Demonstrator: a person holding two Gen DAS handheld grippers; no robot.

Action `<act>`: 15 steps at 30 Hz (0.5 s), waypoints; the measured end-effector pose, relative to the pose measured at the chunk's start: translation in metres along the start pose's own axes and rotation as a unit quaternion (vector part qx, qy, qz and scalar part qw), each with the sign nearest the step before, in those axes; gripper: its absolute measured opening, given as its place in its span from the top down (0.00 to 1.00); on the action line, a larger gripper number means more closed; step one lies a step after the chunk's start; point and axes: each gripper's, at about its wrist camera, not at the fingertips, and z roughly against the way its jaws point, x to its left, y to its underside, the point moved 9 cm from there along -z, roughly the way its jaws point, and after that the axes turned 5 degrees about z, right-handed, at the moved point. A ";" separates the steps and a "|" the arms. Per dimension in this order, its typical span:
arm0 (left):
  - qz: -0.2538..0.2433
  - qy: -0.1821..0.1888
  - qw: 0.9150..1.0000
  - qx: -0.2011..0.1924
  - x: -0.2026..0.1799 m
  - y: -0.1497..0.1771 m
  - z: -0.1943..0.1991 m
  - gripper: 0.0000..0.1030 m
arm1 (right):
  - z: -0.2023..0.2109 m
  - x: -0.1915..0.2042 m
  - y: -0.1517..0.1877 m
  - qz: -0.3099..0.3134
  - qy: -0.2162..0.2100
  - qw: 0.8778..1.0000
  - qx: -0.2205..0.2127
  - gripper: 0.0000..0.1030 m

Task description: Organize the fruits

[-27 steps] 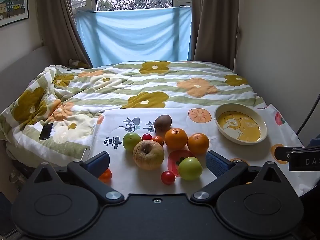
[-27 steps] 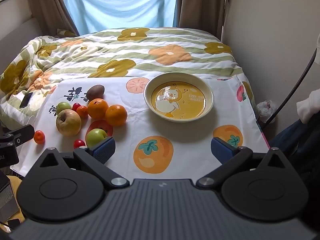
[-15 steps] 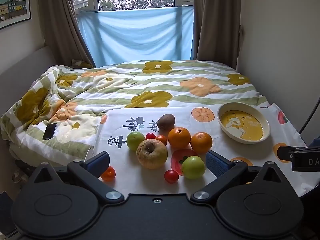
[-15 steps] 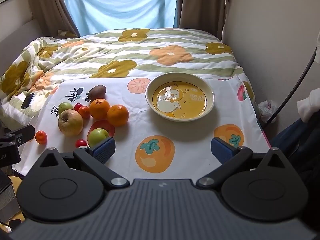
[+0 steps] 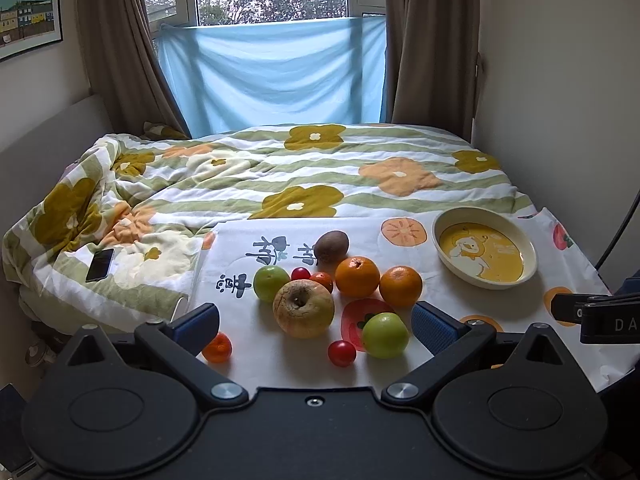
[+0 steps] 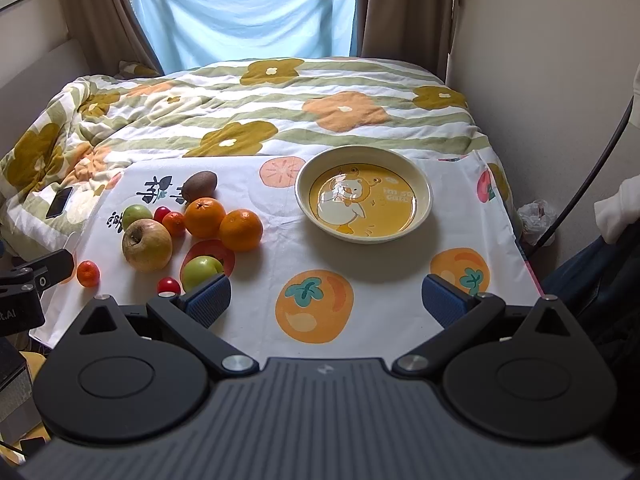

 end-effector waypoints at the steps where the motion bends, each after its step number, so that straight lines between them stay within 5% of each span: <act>1: 0.000 -0.001 1.000 0.000 0.000 0.000 0.000 0.00 | 0.000 0.000 0.000 0.000 0.000 1.000 0.000 0.00; 15: -0.002 -0.001 1.000 -0.004 -0.001 -0.001 0.003 0.00 | -0.001 -0.001 0.000 -0.001 -0.002 1.000 -0.001 0.00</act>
